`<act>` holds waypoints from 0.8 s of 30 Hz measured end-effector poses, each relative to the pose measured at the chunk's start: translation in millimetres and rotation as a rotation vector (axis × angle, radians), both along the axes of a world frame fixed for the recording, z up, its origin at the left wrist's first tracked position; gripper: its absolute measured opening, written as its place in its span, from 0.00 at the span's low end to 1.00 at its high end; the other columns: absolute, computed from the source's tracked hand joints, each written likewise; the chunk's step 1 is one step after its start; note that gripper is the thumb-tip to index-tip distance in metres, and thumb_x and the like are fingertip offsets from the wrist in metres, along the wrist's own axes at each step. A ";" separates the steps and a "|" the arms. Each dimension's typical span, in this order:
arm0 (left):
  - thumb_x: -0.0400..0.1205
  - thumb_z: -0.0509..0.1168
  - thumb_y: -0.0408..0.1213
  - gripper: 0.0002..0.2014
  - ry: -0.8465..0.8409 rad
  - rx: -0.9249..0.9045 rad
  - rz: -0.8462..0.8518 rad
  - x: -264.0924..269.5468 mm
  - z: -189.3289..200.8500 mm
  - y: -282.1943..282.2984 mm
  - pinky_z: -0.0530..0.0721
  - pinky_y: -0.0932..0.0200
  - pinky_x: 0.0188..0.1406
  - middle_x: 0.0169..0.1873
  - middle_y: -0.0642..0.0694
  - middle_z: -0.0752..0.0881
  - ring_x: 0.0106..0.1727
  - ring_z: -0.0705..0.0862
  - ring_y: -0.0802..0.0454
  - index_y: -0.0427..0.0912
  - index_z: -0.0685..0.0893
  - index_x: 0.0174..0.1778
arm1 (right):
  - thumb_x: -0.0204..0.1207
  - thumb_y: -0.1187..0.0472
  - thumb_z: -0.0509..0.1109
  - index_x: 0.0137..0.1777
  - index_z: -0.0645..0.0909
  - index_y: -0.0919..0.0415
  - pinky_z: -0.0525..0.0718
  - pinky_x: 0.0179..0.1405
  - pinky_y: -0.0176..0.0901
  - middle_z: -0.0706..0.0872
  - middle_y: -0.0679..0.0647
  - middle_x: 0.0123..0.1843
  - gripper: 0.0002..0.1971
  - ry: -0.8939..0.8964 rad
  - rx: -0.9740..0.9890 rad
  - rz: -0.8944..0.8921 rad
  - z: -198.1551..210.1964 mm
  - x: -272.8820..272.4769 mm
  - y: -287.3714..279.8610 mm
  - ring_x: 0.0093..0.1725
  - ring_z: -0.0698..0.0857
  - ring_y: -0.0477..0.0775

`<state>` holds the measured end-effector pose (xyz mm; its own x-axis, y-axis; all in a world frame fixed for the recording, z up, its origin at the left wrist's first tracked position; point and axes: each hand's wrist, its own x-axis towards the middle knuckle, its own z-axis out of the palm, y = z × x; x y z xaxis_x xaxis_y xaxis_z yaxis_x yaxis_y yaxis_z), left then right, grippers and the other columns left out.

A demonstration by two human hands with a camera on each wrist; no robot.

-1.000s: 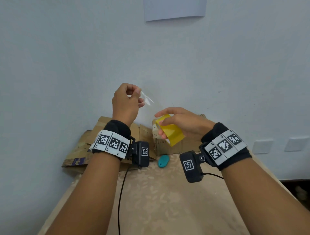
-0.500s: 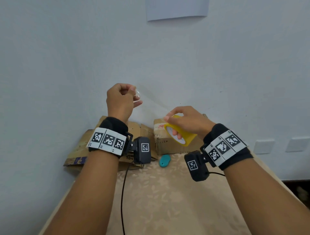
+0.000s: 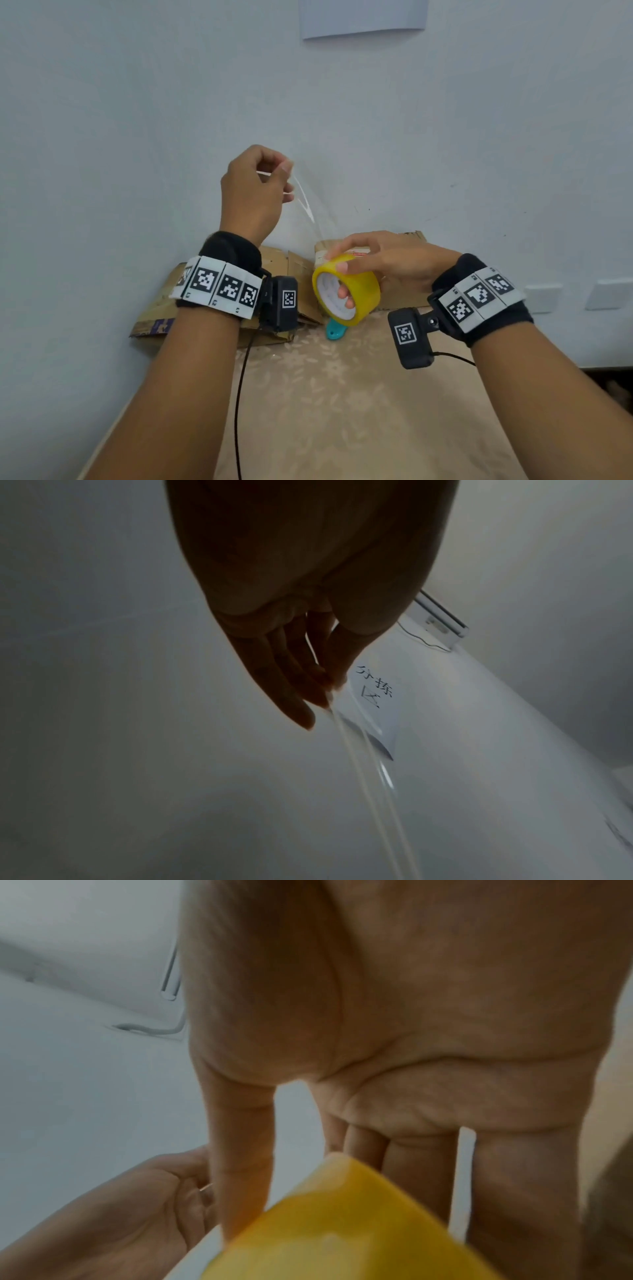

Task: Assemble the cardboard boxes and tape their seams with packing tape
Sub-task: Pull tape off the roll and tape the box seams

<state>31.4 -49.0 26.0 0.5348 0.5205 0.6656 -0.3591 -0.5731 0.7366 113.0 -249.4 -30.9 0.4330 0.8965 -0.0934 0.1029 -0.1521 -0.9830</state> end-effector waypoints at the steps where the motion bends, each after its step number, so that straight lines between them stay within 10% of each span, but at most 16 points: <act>1: 0.87 0.69 0.32 0.02 0.006 0.023 0.002 0.3 0.0 -2.0 0.93 0.52 0.42 0.42 0.47 0.87 0.39 0.89 0.52 0.40 0.86 0.49 | 0.79 0.65 0.77 0.76 0.77 0.65 0.88 0.60 0.65 0.88 0.67 0.52 0.26 0.031 0.002 0.018 -5.0 2.0 0.9 0.52 0.88 0.69; 12: 0.87 0.67 0.29 0.04 0.011 0.074 0.042 3.5 -9.2 -5.9 0.94 0.51 0.41 0.43 0.49 0.85 0.36 0.85 0.58 0.40 0.84 0.48 | 0.84 0.67 0.73 0.64 0.85 0.54 0.84 0.70 0.69 0.89 0.67 0.65 0.13 0.070 -0.047 -0.105 -22.5 6.8 20.2 0.65 0.89 0.69; 24: 0.87 0.68 0.32 0.03 -0.024 0.042 -0.039 5.7 -5.0 -14.7 0.93 0.55 0.37 0.44 0.47 0.85 0.41 0.86 0.54 0.36 0.86 0.52 | 0.83 0.63 0.75 0.61 0.84 0.61 0.91 0.34 0.54 0.86 0.66 0.53 0.09 -0.058 -0.151 -0.082 -28.3 13.8 12.7 0.49 0.89 0.66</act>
